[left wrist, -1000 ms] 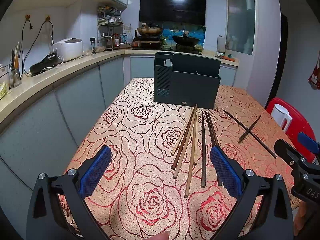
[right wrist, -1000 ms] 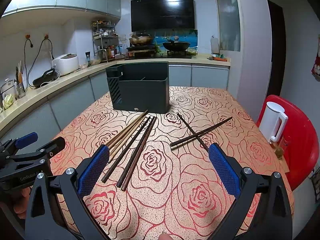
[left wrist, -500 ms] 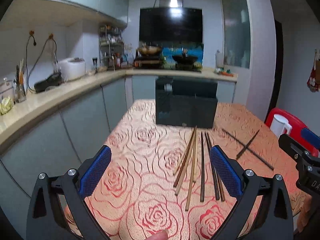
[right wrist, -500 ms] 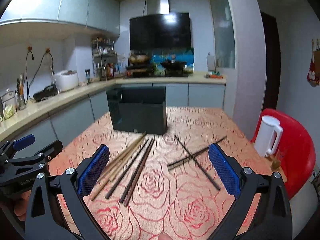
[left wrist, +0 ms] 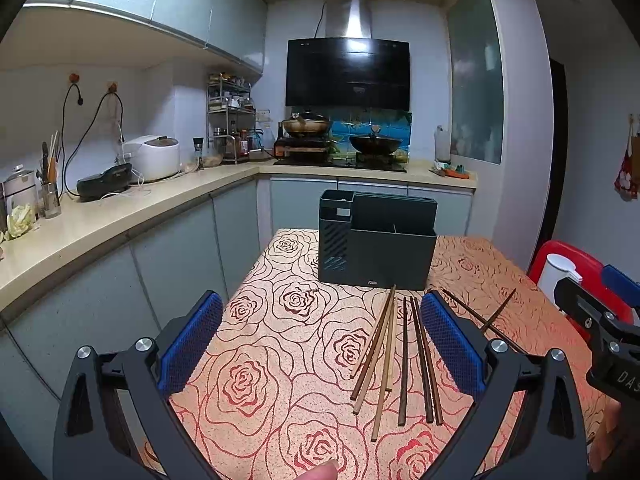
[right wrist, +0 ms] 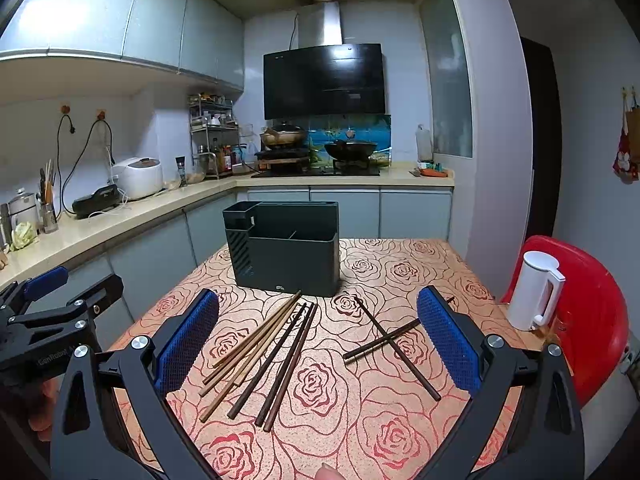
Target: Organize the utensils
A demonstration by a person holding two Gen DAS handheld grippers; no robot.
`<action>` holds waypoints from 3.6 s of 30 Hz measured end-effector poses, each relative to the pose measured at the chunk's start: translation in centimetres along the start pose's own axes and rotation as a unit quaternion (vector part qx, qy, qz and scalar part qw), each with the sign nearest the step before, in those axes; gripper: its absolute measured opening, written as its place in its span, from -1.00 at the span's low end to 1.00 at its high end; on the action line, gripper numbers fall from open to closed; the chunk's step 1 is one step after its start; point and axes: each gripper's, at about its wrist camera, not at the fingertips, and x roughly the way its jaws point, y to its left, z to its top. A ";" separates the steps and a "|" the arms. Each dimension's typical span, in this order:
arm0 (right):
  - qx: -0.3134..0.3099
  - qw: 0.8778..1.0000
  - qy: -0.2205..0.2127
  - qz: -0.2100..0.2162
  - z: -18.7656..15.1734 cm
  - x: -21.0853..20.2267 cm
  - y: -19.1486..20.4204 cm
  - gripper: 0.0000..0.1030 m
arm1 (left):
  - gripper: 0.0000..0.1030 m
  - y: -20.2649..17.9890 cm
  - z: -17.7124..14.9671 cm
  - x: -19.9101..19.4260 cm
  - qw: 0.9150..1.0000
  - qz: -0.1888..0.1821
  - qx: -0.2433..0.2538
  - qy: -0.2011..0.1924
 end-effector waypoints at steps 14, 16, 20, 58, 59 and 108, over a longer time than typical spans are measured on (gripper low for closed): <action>-0.002 1.000 -0.007 -0.001 -0.1 -0.6 0.3 0.87 | 0.86 0.1 0.0 -0.5 1.000 -0.002 -0.002 -0.002; -0.001 1.000 -0.007 -0.001 -0.1 -0.7 0.4 0.87 | 0.86 0.1 -0.1 -0.5 1.000 -0.002 -0.002 -0.002; -0.001 1.000 -0.004 -0.002 -0.2 -0.6 0.4 0.87 | 0.86 0.0 -0.1 -0.6 1.000 -0.004 -0.001 0.000; -0.001 0.997 0.071 -0.019 -3.1 4.2 -3.4 0.87 | 0.85 2.7 -4.9 12.5 0.980 -0.051 0.100 0.165; 0.000 0.997 0.074 -0.018 -3.2 4.4 -3.5 0.87 | 0.85 2.5 -5.1 13.0 0.978 -0.053 0.110 0.168; 0.004 0.991 0.128 -0.025 -6.2 8.1 -5.1 0.87 | -0.25 -2.4 -7.5 19.4 0.944 -0.141 0.173 0.241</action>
